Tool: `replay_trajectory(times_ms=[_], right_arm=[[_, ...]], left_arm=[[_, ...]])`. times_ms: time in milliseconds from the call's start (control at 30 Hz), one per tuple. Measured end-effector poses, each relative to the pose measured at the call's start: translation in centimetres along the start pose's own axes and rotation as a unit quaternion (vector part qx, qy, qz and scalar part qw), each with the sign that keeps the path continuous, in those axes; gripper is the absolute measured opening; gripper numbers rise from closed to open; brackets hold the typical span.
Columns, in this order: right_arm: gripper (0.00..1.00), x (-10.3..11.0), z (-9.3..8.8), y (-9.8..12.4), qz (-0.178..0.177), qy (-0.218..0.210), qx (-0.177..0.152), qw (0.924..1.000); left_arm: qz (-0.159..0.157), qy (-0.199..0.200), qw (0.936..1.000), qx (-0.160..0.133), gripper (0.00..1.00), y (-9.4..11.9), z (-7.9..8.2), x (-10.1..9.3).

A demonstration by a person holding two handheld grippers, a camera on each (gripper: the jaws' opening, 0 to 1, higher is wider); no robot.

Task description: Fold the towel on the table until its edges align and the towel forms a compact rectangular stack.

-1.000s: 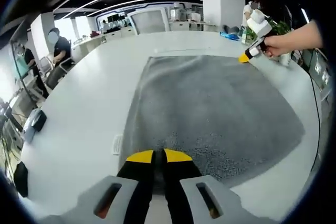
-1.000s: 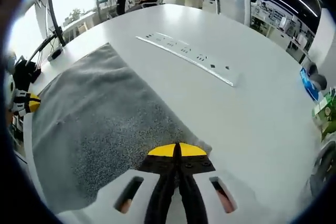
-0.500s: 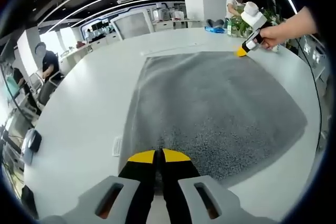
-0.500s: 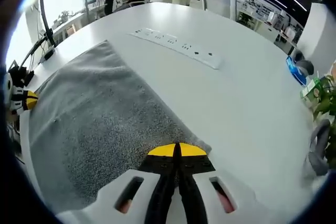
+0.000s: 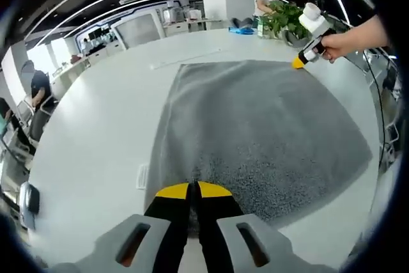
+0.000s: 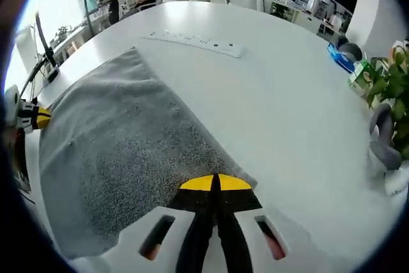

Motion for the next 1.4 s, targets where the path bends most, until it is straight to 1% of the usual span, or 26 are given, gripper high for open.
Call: replay_trajectory(times_ms=[67, 133, 200, 333, 400, 467, 567, 667, 867, 1033, 1167, 1267, 1400], right_arm=[[0.0, 0.0, -0.4, 0.4, -0.004, -0.002, 0.003, 1.0], [0.0, 0.1, -0.7, 0.8, -0.009, -0.001, 0.007, 0.9999], [0.0, 0.2, -1.1, 1.1, -0.013, 0.002, 0.013, 0.9998], [0.0, 0.1, -1.7, 1.7, -0.017, 0.005, 0.02, 0.9996], [0.0, -0.2, -1.9, 1.7, -0.017, -0.001, 0.02, 0.9997], [0.0, -0.3, -2.3, 2.0, -0.011, -0.019, 0.015, 0.9996], [0.0, -0.4, -2.9, 2.4, -0.009, -0.022, 0.017, 0.9996], [0.0, -0.3, -3.2, 2.8, -0.013, -0.022, 0.017, 0.9995], [0.0, -0.3, -4.3, 3.7, -0.021, -0.052, 0.008, 0.9984], [0.0, -0.1, -4.9, 4.2, -0.022, -0.065, 0.007, 0.9976], [0.0, 0.2, -5.5, 4.7, -0.024, -0.078, 0.0, 0.9967], [0.0, 0.3, -5.9, 5.0, -0.02, -0.082, -0.006, 0.9964], [0.0, 0.7, -6.4, 5.5, -0.018, -0.084, -0.005, 0.9963]], left_arm=[[-0.014, -0.012, 0.9998, 0.008, 0.04, -0.3, 0.3, 0.1], [-0.021, -0.009, 0.9996, 0.015, 0.04, -0.6, 0.6, 0.2], [-0.034, 0.005, 0.9991, 0.027, 0.04, -1.1, 0.9, 0.6], [-0.046, 0.004, 0.9982, 0.039, 0.04, -1.7, 1.5, 0.8], [-0.054, -0.004, 0.9978, 0.038, 0.04, -2.0, 1.6, 0.9], [-0.057, -0.004, 0.9977, 0.036, 0.04, -2.3, 1.8, 1.1], [-0.069, -0.012, 0.997, 0.033, 0.04, -2.8, 2.2, 1.3], [-0.077, -0.016, 0.9964, 0.031, 0.04, -3.2, 2.4, 1.5], [-0.087, -0.026, 0.9957, 0.018, 0.04, -4.2, 3.0, 1.8], [-0.099, -0.03, 0.9943, 0.026, 0.04, -4.9, 3.6, 2.1], [-0.104, -0.033, 0.9934, 0.034, 0.04, -5.6, 4.2, 2.4], [-0.107, -0.028, 0.9933, 0.034, 0.04, -6.1, 4.5, 2.7], [-0.112, -0.035, 0.9925, 0.035, 0.04, -6.9, 5.0, 3.0]])
Point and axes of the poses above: the point that each gripper's makers call its tool centre point, and the gripper's own axes: y roughly backward along the fingers, x roughly to its left, z roughly out of its top, the point moved 6 cm from there along y, roughly backward along the fingers, and after that the axes turned 11 degrees about -x, right-handed, at the moved point
